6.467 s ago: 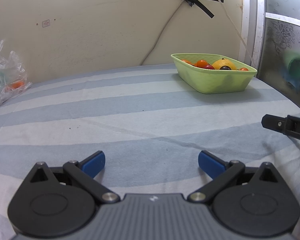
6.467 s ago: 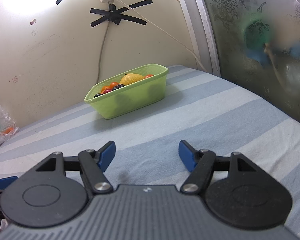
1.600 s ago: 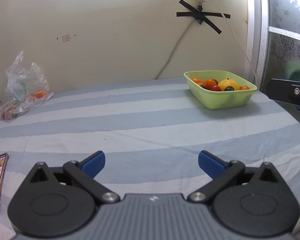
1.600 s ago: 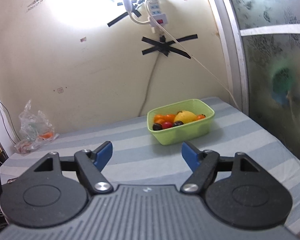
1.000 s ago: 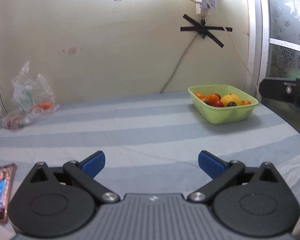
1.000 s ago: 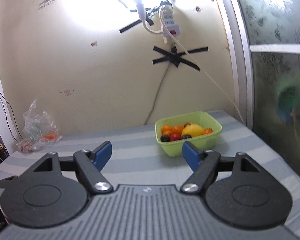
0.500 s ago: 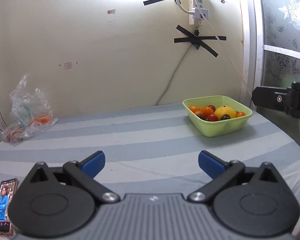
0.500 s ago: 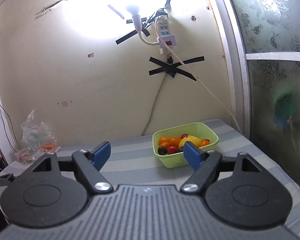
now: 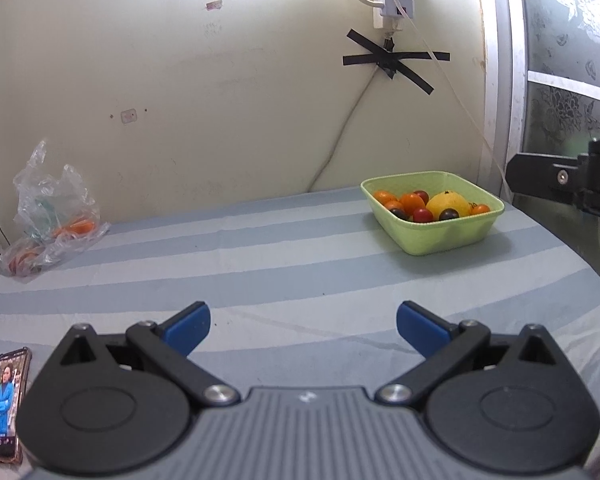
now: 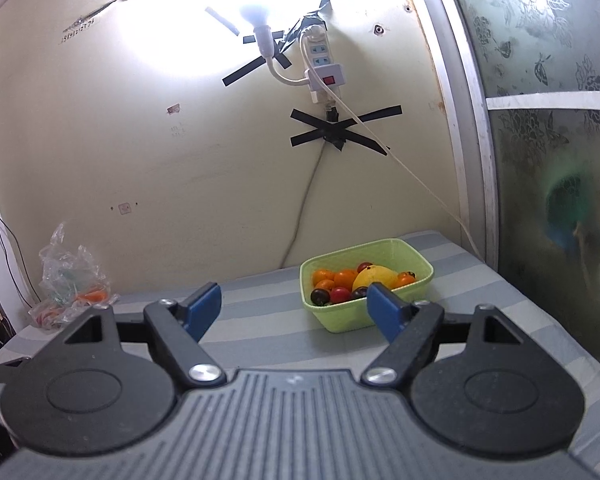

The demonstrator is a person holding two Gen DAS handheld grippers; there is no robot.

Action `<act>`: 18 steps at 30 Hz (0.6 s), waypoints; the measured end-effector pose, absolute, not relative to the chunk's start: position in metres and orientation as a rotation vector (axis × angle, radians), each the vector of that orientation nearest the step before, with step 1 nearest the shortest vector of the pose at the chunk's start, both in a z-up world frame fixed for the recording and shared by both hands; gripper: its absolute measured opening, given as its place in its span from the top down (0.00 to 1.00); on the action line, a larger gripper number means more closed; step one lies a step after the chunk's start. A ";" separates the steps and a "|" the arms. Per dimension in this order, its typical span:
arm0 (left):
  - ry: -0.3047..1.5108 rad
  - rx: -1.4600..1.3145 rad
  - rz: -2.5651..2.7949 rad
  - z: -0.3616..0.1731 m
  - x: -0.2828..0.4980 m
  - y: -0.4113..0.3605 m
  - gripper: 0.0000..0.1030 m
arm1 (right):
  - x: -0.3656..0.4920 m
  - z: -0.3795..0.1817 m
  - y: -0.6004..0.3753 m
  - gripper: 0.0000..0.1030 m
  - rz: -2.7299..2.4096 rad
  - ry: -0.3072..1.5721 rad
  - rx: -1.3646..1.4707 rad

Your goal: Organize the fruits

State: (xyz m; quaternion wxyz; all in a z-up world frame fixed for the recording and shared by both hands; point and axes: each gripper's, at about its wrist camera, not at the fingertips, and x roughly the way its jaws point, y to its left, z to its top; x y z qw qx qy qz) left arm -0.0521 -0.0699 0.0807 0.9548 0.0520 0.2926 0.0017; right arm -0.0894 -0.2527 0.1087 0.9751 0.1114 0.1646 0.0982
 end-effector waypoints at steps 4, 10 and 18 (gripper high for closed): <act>0.608 0.116 -0.002 0.076 -0.052 -0.073 0.00 | -0.089 0.107 -0.255 0.21 0.193 0.337 0.230; 0.632 0.131 -0.007 0.069 -0.051 -0.075 0.00 | -0.089 0.105 -0.257 0.21 0.189 0.347 0.238; 0.653 0.147 -0.016 0.062 -0.050 -0.080 0.00 | -0.087 0.100 -0.260 0.21 0.187 0.363 0.248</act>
